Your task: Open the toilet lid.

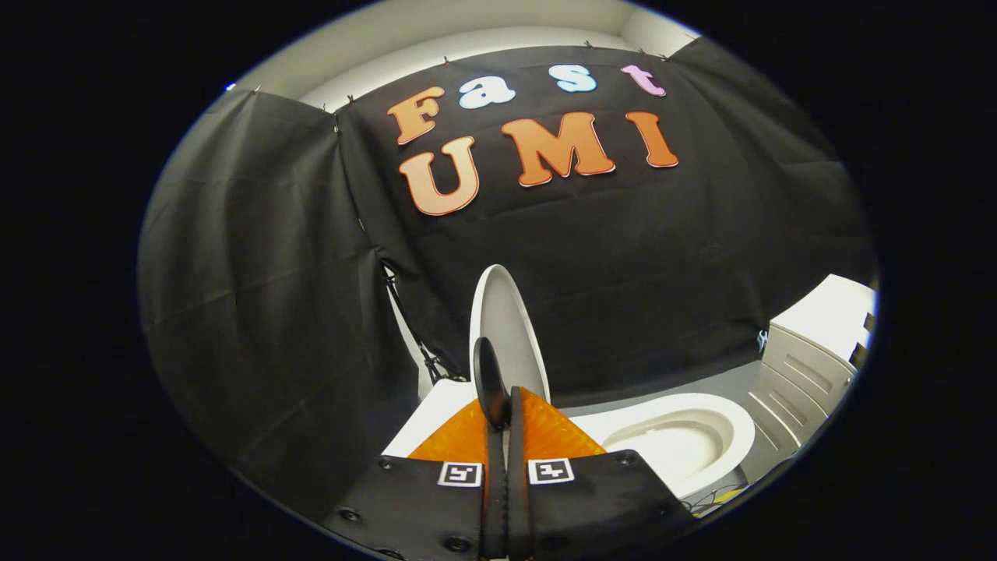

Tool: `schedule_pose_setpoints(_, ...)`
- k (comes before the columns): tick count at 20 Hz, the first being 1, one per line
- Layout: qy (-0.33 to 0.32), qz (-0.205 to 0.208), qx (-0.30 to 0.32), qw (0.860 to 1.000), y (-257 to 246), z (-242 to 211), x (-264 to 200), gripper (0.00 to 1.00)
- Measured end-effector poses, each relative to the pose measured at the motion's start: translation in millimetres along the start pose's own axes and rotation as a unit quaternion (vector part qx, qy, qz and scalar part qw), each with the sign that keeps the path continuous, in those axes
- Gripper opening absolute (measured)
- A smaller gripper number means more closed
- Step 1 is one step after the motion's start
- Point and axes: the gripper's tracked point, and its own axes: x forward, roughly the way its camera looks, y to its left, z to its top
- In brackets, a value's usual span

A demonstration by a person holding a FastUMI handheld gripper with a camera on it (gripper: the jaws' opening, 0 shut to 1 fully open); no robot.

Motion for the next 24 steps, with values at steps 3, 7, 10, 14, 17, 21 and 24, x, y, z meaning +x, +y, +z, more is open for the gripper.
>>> schedule_pose_setpoints(3,0.000,-0.003,0.000,1.000,5.7,-1.4,2.7,0.08)
schedule_pose_setpoints(7,0.006,0.011,-0.012,1.000,29.3,-10.4,6.0,0.08)
schedule_pose_setpoints(10,0.011,0.016,-0.034,0.999,43.7,-16.6,9.0,0.08)
schedule_pose_setpoints(14,0.019,0.030,-0.040,0.999,63.7,-28.4,11.7,0.08)
schedule_pose_setpoints(17,0.020,0.033,-0.047,0.998,69.6,-31.8,13.5,0.08)
schedule_pose_setpoints(21,0.030,0.029,-0.112,0.993,76.9,-36.3,15.1,0.08)
schedule_pose_setpoints(24,0.042,0.030,-0.115,0.992,61.6,-34.7,7.8,0.11)
